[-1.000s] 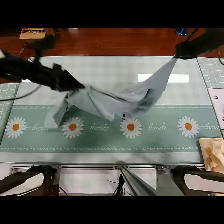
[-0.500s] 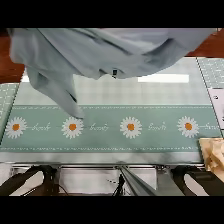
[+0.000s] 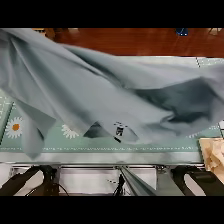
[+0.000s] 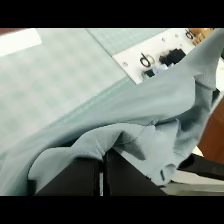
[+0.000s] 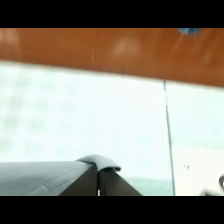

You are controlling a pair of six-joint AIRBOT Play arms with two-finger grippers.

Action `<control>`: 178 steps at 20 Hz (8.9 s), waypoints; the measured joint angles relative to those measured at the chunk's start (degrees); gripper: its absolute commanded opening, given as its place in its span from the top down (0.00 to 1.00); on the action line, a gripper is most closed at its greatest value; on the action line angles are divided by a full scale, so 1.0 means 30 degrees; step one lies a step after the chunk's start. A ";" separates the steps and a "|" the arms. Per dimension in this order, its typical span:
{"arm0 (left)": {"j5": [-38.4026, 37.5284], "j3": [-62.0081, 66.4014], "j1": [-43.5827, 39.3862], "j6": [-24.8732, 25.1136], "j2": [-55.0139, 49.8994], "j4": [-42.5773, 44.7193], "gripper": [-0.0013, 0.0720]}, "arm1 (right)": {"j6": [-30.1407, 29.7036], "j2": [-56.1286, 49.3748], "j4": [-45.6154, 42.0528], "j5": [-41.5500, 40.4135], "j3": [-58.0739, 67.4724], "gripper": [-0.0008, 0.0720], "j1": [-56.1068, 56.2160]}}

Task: Fold the shirts.

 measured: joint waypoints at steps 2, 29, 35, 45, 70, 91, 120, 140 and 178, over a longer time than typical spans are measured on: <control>-0.0211 -0.2135 -0.0044 0.0197 0.0022 0.0138 0.95 | -0.0087 -0.1443 0.0692 0.1370 -0.0007 0.97 0.0000; 0.7526 -1.6997 0.1603 0.4889 -0.6972 0.2492 0.22 | -0.2229 -1.6735 0.7308 -0.1341 -0.0007 0.97 0.0000; 0.7694 -1.6837 0.0801 0.5253 -0.7023 0.0452 0.24 | -0.2295 -1.6750 0.7322 -0.1443 -0.0007 0.97 0.0000; 0.6710 -1.6313 0.2091 0.5464 -0.7104 0.0095 0.25 | -0.2317 -1.6750 0.7322 -0.1137 -0.0007 0.97 0.0000; 0.4510 -0.8386 0.2288 0.5479 -0.7322 -0.6397 0.95 | -0.2506 -1.4637 0.7023 -0.0845 -0.0015 0.97 0.0000; 0.3483 0.3271 0.9180 0.1413 0.4597 -0.4889 0.95 | 0.2572 0.5297 -0.1253 -1.0032 0.0022 0.97 0.0000; 0.8721 -1.6196 0.5872 0.3796 -0.3519 0.2127 0.95 | 0.0080 -1.6721 0.6798 -1.1919 -0.0007 0.73 0.0000; 0.3738 -1.5934 0.8240 0.4809 -0.8269 1.3092 0.19 | -0.2732 -1.4243 0.5428 -0.5202 -0.6739 0.42 -0.6972; 0.3279 -1.6509 0.5340 0.4816 -1.2560 1.4418 0.95 | -0.4794 -1.1540 1.0163 -0.3810 -1.5577 0.36 -0.8553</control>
